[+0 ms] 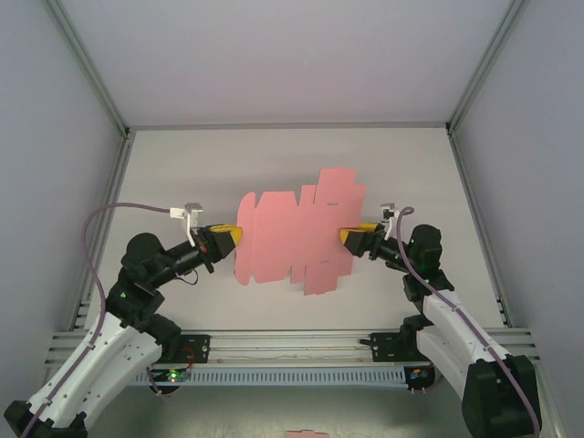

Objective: Assemble paper box

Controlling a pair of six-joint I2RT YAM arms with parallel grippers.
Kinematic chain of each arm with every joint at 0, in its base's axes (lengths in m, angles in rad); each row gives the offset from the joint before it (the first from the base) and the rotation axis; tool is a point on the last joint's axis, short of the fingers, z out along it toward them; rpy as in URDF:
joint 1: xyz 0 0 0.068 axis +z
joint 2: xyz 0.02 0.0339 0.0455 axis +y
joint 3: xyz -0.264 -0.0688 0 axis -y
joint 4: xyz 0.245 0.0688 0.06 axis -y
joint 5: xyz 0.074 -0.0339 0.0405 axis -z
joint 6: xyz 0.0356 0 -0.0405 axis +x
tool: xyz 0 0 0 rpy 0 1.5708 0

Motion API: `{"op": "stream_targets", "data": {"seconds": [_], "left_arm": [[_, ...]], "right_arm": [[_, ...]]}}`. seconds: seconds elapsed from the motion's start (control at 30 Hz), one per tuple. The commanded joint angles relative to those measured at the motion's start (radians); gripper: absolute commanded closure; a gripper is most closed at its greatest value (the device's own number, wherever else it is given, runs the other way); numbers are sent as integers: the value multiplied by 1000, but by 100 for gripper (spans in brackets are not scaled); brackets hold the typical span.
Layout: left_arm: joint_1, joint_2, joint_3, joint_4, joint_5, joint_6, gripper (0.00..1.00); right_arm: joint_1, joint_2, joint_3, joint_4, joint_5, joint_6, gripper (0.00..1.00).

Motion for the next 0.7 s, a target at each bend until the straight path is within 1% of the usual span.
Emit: {"op": "stream_targets", "data": {"seconds": [0.0,0.03,0.1,0.17,0.2,0.27,0.3,0.37,0.4,0.43,0.47,0.5,0.57,0.6,0.63,0.67], "left_arm": [[-13,-25,7,27,-27,16,100],[-13,-29,4,33,-29,16,100],[-14,-30,8,23,-48,9,100],[-13,-33,17,-12,-107,10,100],[-13,-35,19,-28,-144,8,100],[-13,-42,10,-31,-191,5,100],[-13,-44,7,-36,-213,4,100],[-13,-44,8,-55,-249,3,100],[-14,-45,8,-76,-279,2,100],[-13,-47,6,-88,-300,0,100],[-13,-50,-1,-93,-310,3,100],[-14,-54,-6,-103,-325,3,100],[-14,-61,-18,-113,-336,5,100],[-13,-63,-25,-123,-348,4,100],[-13,-61,-28,-136,-367,-1,100],[-13,-58,-31,-159,-396,-6,88]], "right_arm": [[-8,-37,2,122,-105,31,27],[-9,-56,-3,127,-106,36,27],[-8,-90,-8,116,-103,35,31],[-8,-125,-4,67,-93,24,37],[-8,-144,-6,52,-90,25,42],[-8,-176,-11,51,-99,32,49],[-8,-193,-12,42,-96,31,56],[-9,-215,-11,23,-85,22,64],[-8,-222,-9,17,-82,19,70],[-9,-223,-10,17,-82,19,73],[-8,-221,-7,15,-81,21,76],[-9,-218,-4,13,-82,18,82],[-8,-210,11,-4,-76,12,89],[-6,-206,25,-26,-73,2,96],[-6,-200,36,-52,-63,-7,100],[-5,-194,50,-81,-50,-15,100]]}}
